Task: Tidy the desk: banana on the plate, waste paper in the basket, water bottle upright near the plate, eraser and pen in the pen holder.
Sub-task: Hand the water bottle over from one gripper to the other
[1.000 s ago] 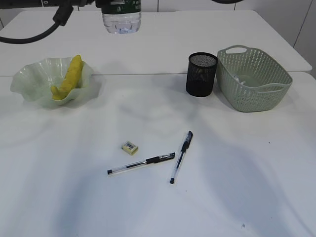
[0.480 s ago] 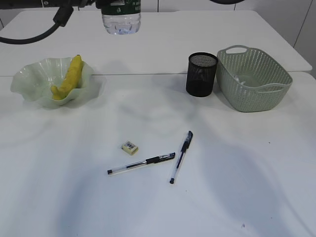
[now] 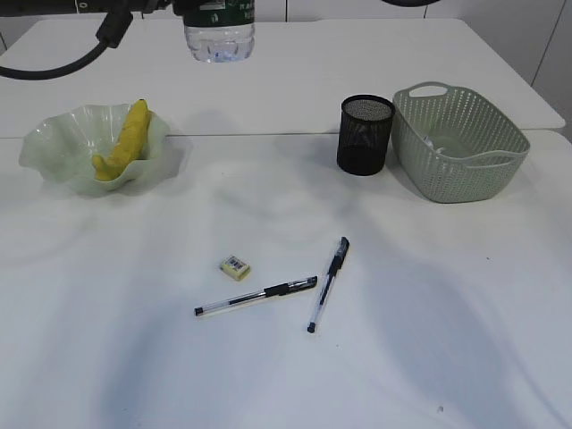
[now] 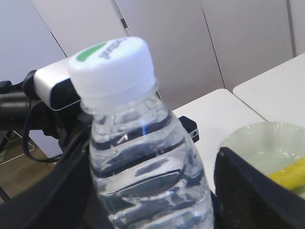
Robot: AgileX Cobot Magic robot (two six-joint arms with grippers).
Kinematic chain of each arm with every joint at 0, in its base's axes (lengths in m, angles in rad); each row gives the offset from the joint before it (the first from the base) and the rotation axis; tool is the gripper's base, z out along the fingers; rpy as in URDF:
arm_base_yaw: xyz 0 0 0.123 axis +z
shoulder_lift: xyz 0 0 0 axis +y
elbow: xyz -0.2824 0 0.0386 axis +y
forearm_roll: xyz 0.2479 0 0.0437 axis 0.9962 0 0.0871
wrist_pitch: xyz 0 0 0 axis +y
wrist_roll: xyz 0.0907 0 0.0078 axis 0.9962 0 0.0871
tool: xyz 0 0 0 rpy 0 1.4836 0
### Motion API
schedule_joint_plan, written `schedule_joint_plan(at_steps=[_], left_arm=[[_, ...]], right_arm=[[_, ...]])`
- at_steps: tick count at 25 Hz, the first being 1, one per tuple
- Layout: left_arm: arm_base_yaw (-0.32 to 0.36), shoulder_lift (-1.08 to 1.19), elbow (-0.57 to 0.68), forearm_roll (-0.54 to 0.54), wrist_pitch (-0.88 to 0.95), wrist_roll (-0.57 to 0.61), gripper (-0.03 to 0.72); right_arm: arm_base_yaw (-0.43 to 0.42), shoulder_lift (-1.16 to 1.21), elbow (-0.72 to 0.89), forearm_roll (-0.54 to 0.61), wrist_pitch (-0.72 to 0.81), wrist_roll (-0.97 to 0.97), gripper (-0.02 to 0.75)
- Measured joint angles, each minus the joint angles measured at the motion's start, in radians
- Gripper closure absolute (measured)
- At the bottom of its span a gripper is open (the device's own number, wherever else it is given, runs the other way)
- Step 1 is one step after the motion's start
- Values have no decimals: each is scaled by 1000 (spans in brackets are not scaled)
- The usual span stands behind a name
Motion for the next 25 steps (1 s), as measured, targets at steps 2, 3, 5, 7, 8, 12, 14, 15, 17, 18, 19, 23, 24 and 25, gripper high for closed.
schedule_joint_plan(at_steps=[2, 3, 5, 7, 8, 12, 14, 15, 17, 18, 19, 23, 24, 25], left_arm=[[0, 0, 0, 0, -2, 0, 309], [0, 0, 0, 0, -2, 0, 309], [0, 0, 0, 0, -6, 0, 309], [2, 0, 0, 0, -9, 0, 309], [4, 0, 0, 0, -12, 0, 309], [8, 0, 0, 0, -26, 2, 309], [10, 0, 0, 0, -28, 2, 309], [10, 0, 0, 0, -30, 2, 309], [10, 0, 0, 0, -41, 3, 309], [10, 0, 0, 0, -48, 3, 309], [10, 0, 0, 0, -52, 3, 309], [16, 0, 0, 0, -62, 3, 309], [19, 0, 0, 0, -73, 3, 309], [24, 0, 0, 0, -81, 3, 309]], right_arm=[[0, 0, 0, -2, 0, 6, 146], [0, 0, 0, -2, 0, 9, 146], [0, 0, 0, -2, 0, 13, 146], [0, 0, 0, -2, 0, 17, 146], [0, 0, 0, -2, 0, 20, 146], [0, 0, 0, -6, -7, 24, 146], [0, 0, 0, -6, -8, 24, 146], [0, 0, 0, -6, -8, 24, 146], [0, 0, 0, -8, -12, 26, 146], [0, 0, 0, -10, -15, 26, 146], [0, 0, 0, -12, -15, 26, 146], [-2, 0, 0, -32, -17, 28, 146], [-6, 0, 0, -47, -16, 30, 146], [-10, 0, 0, -62, -16, 37, 146]])
